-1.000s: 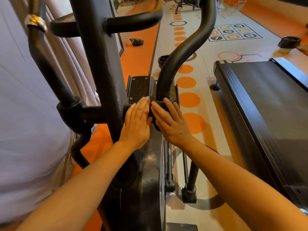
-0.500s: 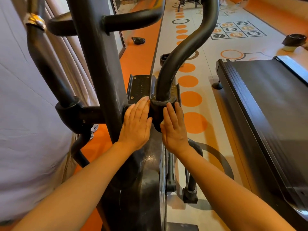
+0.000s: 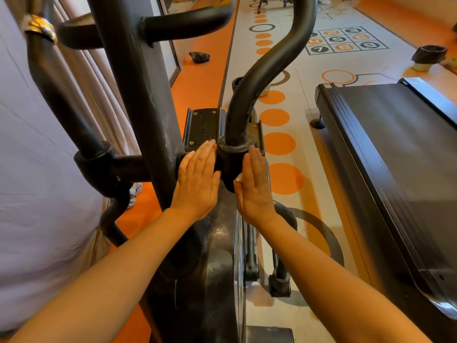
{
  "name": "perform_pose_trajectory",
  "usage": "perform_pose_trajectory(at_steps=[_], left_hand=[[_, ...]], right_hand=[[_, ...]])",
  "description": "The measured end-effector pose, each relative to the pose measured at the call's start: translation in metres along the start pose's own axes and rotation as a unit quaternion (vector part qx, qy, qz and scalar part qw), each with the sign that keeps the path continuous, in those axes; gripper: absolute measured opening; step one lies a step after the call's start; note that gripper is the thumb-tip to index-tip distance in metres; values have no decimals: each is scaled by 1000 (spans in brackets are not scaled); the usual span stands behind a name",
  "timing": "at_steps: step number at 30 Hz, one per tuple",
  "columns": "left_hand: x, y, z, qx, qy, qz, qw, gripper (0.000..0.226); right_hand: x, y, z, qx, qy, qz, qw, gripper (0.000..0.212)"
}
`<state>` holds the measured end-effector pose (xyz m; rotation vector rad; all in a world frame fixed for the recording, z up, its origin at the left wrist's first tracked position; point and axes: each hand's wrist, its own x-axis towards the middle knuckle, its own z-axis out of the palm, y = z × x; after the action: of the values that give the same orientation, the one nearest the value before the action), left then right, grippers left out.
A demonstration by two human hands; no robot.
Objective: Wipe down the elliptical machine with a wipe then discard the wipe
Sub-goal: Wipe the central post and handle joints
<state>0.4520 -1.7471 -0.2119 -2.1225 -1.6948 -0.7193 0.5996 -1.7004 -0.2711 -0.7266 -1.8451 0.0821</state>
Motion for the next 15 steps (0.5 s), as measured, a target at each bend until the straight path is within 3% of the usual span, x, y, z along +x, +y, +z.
perform_pose_trajectory(at_steps=[3, 5, 11, 15], left_hand=[[0, 0, -1, -1, 1, 1, 1000, 57], [0, 0, -1, -4, 0, 3, 1000, 56], [0, 0, 0, 1, 0, 6, 1000, 56], [0, 0, 0, 6, -3, 5, 1000, 56]], right_hand=[[14, -18, 0, 145, 44, 157, 976, 64], [22, -20, -2, 168, 68, 187, 966, 68], [-8, -10, 6, 51, 17, 122, 991, 65], [-15, -9, 8, -10, 22, 98, 995, 68]])
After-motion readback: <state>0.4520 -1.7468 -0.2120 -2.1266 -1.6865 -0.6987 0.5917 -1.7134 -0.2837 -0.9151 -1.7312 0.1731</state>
